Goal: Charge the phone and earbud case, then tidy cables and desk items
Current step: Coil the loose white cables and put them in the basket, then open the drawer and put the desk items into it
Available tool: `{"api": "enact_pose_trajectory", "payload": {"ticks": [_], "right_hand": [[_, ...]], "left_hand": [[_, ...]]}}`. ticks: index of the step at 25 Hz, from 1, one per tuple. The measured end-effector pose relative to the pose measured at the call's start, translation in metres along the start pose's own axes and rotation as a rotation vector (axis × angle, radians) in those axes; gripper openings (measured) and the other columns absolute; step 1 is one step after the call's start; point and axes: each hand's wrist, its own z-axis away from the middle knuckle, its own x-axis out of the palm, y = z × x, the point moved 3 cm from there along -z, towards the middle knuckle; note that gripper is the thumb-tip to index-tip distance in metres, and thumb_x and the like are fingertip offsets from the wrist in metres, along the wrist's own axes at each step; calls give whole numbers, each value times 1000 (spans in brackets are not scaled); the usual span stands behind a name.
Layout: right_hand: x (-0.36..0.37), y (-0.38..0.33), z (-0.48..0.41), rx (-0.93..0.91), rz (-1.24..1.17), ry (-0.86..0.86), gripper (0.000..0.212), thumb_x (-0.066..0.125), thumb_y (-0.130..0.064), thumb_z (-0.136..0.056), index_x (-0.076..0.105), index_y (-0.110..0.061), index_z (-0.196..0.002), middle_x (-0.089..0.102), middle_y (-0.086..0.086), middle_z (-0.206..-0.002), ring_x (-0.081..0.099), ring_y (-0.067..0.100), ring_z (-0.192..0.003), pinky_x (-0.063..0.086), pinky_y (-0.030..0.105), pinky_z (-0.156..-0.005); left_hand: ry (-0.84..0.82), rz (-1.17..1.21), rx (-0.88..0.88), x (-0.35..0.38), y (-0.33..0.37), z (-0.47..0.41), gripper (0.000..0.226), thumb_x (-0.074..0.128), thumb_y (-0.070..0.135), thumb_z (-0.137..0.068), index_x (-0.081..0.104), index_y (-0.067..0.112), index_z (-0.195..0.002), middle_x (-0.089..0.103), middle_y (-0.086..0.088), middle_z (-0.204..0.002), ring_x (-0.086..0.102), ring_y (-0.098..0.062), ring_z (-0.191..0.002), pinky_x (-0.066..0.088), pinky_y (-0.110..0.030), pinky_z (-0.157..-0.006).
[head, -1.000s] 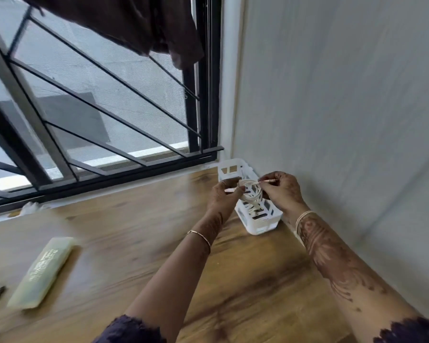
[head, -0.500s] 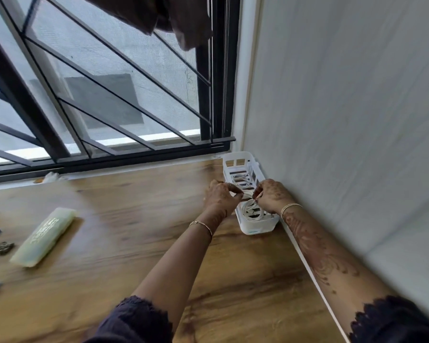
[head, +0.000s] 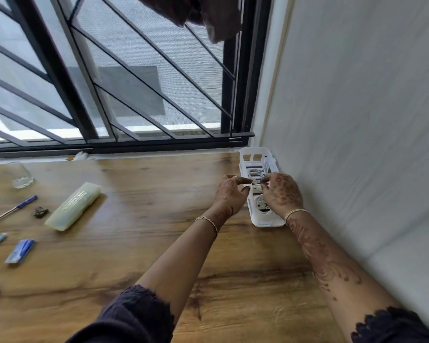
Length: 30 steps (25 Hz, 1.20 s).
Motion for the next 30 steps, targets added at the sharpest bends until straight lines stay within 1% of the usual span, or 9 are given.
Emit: {"api": "enact_pose_trajectory", "payload": {"ticks": [3,9,14,16,20,22,26,30], "right_hand": [[1,-21,7,-64,-62,33,27,58,-17,-89,67,-12,-114,65,11,-116,57,28,-111,46,34,-95],[19,-85,30,-191,-63,-12,32,58,-21,-87,62,-15,-118,59,6,-125,52,24,-119,43,34,-102],[56,-173,66,-258,-72,-49,36,58,-26,-88,58,-19,-123,55,2,-130,48,22,-123,35,31,-105],[79,-215,86,-281,-84,-64,36,58,-27,-87,57,-22,-123,54,1,-130,48,21,-123,35,31,-105],[122,-288,143,-306,-99,-106,38,58,-29,-86,57,-23,-123,56,0,-125,50,22,-119,39,31,-102],[137,-314,179,-294,-119,-106,37,58,-28,-86,57,-22,-122,57,-1,-123,51,22,-118,41,32,-101],[156,-334,247,-359,-20,-141,35,56,-29,-83,59,-20,-116,62,2,-116,57,23,-107,44,32,-95],[149,-328,302,-399,23,-49,25,60,-22,-78,65,-19,-103,65,3,-98,61,25,-93,51,35,-83]], "left_hand": [[25,-1,-12,-17,-8,11,31,57,25,-91,64,26,-121,48,-7,-132,52,-24,-119,39,-32,-107],[94,20,-31,-74,-46,35,33,58,28,-90,63,29,-122,48,-7,-133,51,-25,-121,38,-35,-108],[159,-4,-39,-148,-110,76,35,58,29,-90,60,28,-124,53,-7,-128,52,-24,-119,39,-34,-105],[186,-14,-59,-183,-145,99,35,57,29,-90,59,27,-124,55,-7,-127,52,-23,-119,39,-35,-104],[226,-49,-82,-237,-214,156,32,57,23,-90,60,21,-122,59,-6,-125,52,-22,-119,38,-33,-105],[231,-53,-90,-254,-242,188,31,57,22,-90,61,23,-120,58,-4,-123,55,-20,-116,41,-32,-103],[239,1,-110,-259,-274,246,29,56,17,-88,62,23,-115,55,-3,-119,59,-20,-108,46,-34,-99],[235,40,-124,-242,-284,300,26,56,14,-87,65,23,-110,56,-4,-116,59,-20,-107,48,-33,-97]]}}
